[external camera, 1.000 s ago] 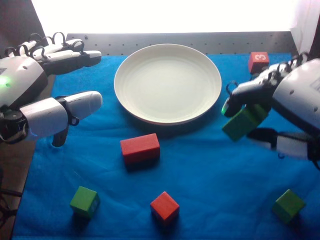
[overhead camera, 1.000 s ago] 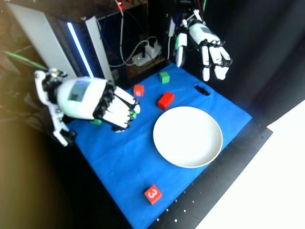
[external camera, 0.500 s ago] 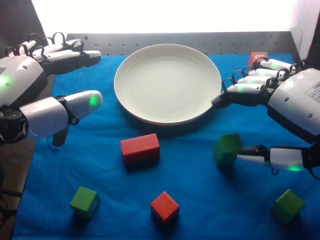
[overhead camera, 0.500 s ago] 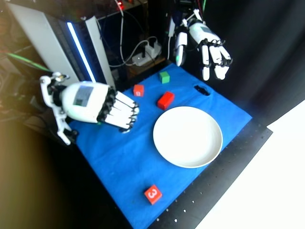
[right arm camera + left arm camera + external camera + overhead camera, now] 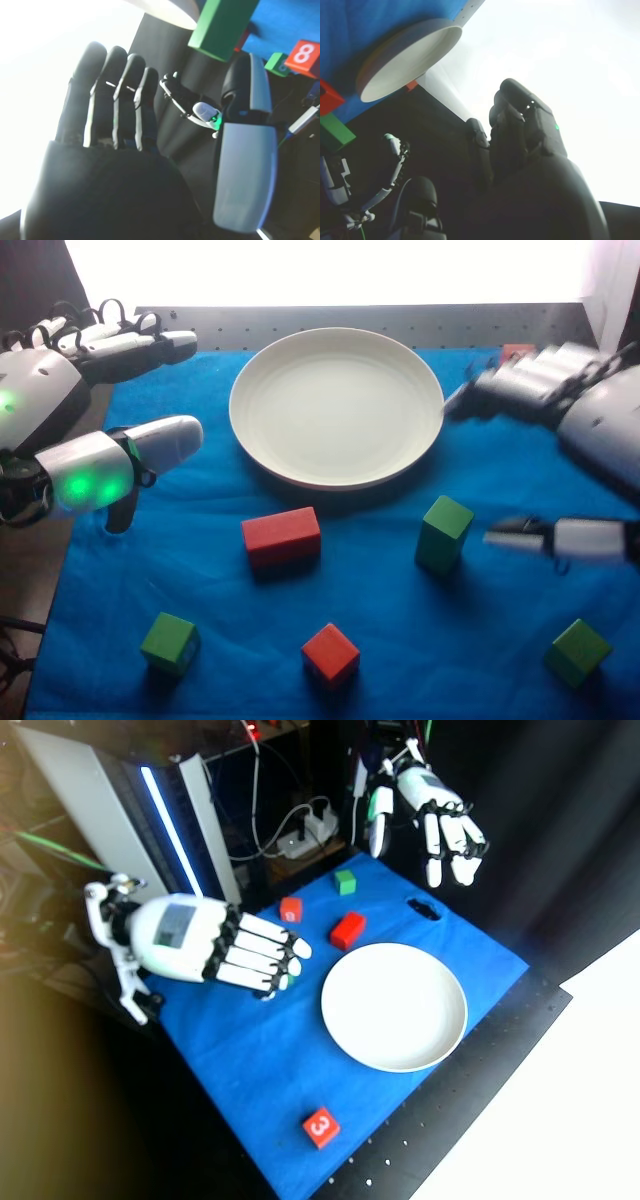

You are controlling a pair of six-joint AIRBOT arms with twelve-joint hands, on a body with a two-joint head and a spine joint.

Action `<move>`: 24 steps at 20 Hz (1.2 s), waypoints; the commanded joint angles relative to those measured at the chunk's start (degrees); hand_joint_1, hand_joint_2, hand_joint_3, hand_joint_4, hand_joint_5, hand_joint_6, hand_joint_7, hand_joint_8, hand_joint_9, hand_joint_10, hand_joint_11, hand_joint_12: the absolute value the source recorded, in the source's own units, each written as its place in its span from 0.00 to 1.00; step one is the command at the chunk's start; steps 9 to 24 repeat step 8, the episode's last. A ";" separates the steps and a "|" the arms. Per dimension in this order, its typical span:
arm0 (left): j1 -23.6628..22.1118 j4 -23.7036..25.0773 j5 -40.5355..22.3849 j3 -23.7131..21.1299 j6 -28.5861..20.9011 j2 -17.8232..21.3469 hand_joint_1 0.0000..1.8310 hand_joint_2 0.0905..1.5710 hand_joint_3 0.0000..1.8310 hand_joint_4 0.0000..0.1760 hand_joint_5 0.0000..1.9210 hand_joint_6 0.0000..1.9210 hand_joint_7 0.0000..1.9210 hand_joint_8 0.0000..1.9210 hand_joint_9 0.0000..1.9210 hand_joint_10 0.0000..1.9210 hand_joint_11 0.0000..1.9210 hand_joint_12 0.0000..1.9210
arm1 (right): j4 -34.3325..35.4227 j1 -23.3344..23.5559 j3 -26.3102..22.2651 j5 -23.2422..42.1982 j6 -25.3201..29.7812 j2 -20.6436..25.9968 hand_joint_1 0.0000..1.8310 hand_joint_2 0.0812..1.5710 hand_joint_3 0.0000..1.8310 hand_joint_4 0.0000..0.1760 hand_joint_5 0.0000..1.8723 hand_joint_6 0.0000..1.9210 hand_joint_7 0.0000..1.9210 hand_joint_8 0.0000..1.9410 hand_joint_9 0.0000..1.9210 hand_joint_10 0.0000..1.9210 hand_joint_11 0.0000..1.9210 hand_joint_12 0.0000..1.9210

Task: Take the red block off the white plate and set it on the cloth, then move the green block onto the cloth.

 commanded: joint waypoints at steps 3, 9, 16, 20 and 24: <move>-1.22 1.15 -11.40 -0.06 -0.24 1.92 0.16 0.76 0.00 0.36 0.15 0.00 0.16 0.00 0.17 0.00 0.00 0.56 | 0.27 0.55 0.07 -15.21 0.23 0.56 0.55 0.61 0.04 0.00 0.07 0.55 0.10 0.64 0.06 0.76 0.01 1.00; -4.40 2.70 -14.91 1.01 -0.28 2.45 0.29 0.75 0.00 0.22 0.18 0.00 0.22 0.01 0.23 0.02 0.04 0.66 | 2.85 2.25 2.09 -23.91 0.22 1.76 0.53 0.51 0.27 0.00 0.01 0.62 0.09 0.66 0.09 0.78 0.07 0.99; -4.40 2.70 -14.91 1.01 -0.28 2.45 0.29 0.75 0.00 0.22 0.18 0.00 0.22 0.01 0.23 0.02 0.04 0.66 | 2.85 2.25 2.09 -23.91 0.22 1.76 0.53 0.51 0.27 0.00 0.01 0.62 0.09 0.66 0.09 0.78 0.07 0.99; -4.40 2.70 -14.91 1.01 -0.28 2.45 0.29 0.75 0.00 0.22 0.18 0.00 0.22 0.01 0.23 0.02 0.04 0.66 | 2.85 2.25 2.09 -23.91 0.22 1.76 0.53 0.51 0.27 0.00 0.01 0.62 0.09 0.66 0.09 0.78 0.07 0.99; -4.40 2.70 -14.91 1.01 -0.28 2.45 0.29 0.75 0.00 0.22 0.18 0.00 0.22 0.01 0.23 0.02 0.04 0.66 | 2.85 2.25 2.09 -23.91 0.22 1.76 0.53 0.51 0.27 0.00 0.01 0.62 0.09 0.66 0.09 0.78 0.07 0.99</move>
